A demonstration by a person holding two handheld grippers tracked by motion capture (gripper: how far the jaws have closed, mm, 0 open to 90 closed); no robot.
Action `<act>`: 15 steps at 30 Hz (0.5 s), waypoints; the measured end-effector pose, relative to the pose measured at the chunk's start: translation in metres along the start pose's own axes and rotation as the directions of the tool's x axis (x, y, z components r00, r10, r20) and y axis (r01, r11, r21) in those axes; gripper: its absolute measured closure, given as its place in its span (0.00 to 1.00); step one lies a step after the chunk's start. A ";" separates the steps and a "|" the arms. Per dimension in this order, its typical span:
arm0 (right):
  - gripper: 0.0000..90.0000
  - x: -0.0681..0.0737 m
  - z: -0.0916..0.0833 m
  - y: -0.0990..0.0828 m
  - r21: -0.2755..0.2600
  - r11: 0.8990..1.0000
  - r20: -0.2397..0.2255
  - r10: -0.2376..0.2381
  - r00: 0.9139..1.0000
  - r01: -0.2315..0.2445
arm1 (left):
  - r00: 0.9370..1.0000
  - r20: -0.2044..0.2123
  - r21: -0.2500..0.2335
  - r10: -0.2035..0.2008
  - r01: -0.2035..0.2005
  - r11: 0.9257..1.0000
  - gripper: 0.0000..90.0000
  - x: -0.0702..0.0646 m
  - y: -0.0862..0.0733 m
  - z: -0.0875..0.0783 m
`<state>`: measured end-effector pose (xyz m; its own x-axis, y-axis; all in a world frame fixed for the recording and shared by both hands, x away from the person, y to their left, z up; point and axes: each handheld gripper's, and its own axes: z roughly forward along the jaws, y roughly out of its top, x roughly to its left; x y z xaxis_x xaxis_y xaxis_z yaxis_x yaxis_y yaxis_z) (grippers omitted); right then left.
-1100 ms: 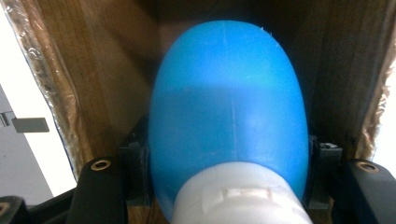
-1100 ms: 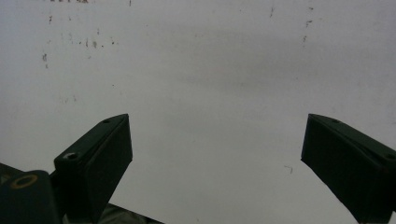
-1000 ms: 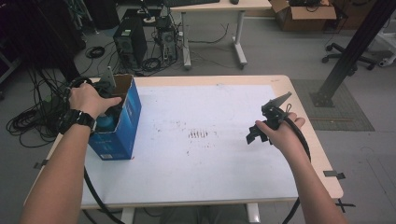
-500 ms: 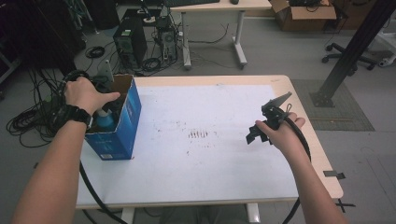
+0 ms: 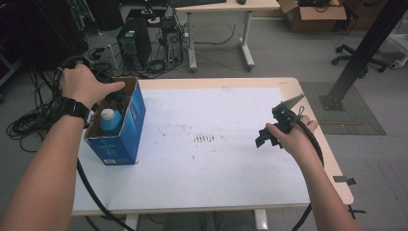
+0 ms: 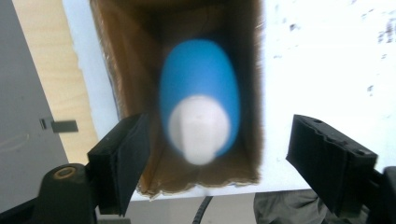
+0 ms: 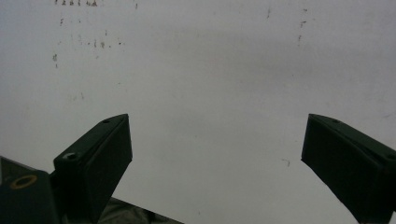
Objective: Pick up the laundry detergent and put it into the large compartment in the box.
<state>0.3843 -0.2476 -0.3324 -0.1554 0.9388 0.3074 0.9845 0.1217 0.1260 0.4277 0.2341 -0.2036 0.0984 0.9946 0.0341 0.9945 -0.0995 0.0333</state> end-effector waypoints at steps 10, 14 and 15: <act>0.10 -0.003 -0.005 -0.004 -0.010 1.000 -0.005 -0.005 1.000 0.005 | 0.999 0.003 -0.031 0.051 -0.051 0.998 0.08 -0.035 0.000 -0.022; 0.10 -0.004 -0.009 -0.006 -0.017 1.000 -0.007 -0.007 1.000 0.007 | 0.997 0.007 -0.037 0.082 -0.082 0.996 0.06 -0.051 -0.001 -0.026; 0.10 -0.005 -0.009 -0.007 -0.018 1.000 -0.007 -0.006 1.000 0.005 | 0.996 0.009 -0.038 0.088 -0.087 0.995 0.06 -0.055 -0.002 -0.027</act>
<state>0.3773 -0.2558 -0.3259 -0.1614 0.9360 0.3129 0.9821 0.1210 0.1445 0.4197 0.1785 -0.1788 0.1855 0.9823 0.0275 0.9800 -0.1870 0.0679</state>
